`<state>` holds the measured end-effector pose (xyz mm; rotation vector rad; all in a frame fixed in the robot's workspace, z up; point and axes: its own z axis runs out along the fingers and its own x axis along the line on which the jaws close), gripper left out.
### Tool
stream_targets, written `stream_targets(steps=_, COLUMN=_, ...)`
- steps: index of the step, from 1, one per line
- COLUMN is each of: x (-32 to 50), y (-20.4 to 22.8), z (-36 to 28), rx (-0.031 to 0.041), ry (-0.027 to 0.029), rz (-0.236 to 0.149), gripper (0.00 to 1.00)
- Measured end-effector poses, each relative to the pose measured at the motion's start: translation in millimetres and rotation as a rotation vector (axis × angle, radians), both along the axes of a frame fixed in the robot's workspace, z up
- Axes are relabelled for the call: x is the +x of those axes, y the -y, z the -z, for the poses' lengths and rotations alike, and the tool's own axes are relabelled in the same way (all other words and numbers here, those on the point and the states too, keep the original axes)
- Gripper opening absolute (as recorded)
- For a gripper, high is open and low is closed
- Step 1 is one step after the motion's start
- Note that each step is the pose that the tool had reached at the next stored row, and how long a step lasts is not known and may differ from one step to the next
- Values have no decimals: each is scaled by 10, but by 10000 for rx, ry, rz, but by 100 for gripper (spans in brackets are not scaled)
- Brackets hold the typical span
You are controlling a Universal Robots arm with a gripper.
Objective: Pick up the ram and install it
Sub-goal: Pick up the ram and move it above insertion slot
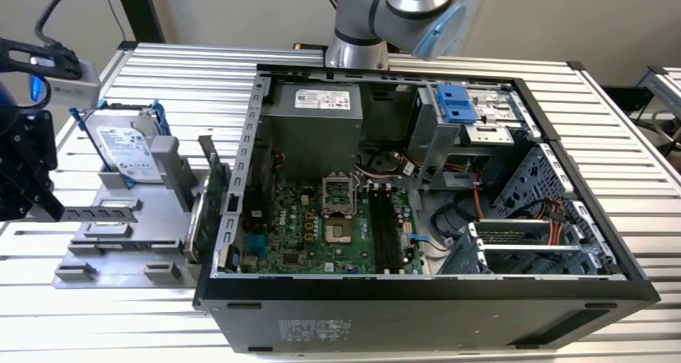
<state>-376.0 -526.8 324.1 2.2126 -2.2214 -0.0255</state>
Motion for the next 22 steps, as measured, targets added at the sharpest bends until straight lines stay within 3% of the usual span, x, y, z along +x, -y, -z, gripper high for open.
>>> stream_targets(steps=6, x=0, y=-3, z=-66, rx=0, ry=2, rz=54, gripper=0)
stream_targets(steps=10, x=0, y=-32, z=-106, rx=0, ry=13, rz=54, gripper=0)
stream_targets(steps=22, x=0, y=-201, z=-258, rx=0, ry=69, rz=53, gripper=0)
